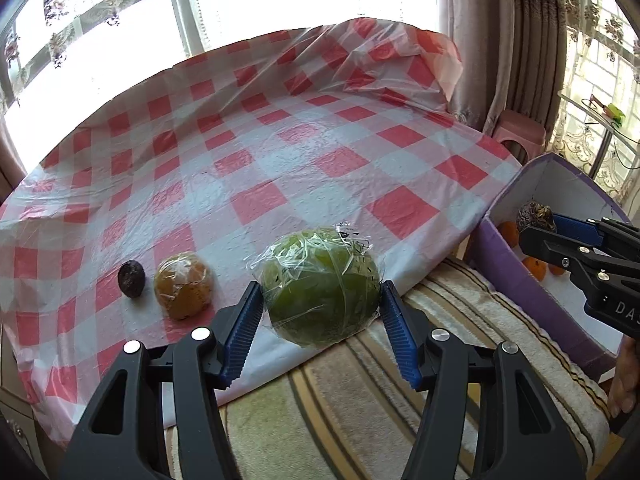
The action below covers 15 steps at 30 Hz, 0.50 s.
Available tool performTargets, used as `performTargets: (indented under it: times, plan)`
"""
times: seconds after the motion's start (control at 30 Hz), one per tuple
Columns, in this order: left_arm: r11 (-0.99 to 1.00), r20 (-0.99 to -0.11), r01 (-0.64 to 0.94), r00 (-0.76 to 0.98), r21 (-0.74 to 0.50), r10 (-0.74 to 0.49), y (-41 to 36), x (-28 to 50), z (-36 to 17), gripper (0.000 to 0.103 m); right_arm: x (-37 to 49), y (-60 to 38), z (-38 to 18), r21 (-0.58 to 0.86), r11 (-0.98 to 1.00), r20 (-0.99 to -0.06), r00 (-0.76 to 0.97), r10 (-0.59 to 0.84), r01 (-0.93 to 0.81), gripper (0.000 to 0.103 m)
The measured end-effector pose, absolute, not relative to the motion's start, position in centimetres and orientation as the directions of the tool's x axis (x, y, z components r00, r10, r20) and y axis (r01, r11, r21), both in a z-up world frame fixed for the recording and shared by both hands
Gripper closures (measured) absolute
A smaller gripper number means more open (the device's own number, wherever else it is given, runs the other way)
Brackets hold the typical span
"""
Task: Organize fruits
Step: 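Carry the wrapped green fruit and dark fruit over the white box with both tools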
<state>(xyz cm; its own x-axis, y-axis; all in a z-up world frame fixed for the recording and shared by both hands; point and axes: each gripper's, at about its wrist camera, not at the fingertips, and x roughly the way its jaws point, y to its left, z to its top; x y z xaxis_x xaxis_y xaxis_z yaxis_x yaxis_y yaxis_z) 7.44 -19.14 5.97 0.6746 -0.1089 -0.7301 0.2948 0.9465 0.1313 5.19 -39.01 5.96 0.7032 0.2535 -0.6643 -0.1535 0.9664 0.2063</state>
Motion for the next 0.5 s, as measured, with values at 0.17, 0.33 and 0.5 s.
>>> performTargets:
  times: [0.17,0.33,0.5]
  plan:
    - [0.913,-0.73,0.385,0.662,0.133,-0.173,-23.6,7.1,6.1,0.045,4.5,-43.3,5.0,0.191,0.98,-0.691,0.701,0.175,-0.057,0.063]
    - [0.872,-0.736,0.469,0.638,0.139,-0.227,-27.9,6.6,5.8,0.045,4.1,-46.6,4.1,0.157,0.987,-0.715,0.693,0.098,0.022,0.063]
    - [0.816,-0.734,0.559,0.615,0.148,-0.288,-32.3,5.6,5.6,0.045,3.7,-49.9,3.3,0.09,0.99,-0.737,0.676,-0.007,0.108,0.063]
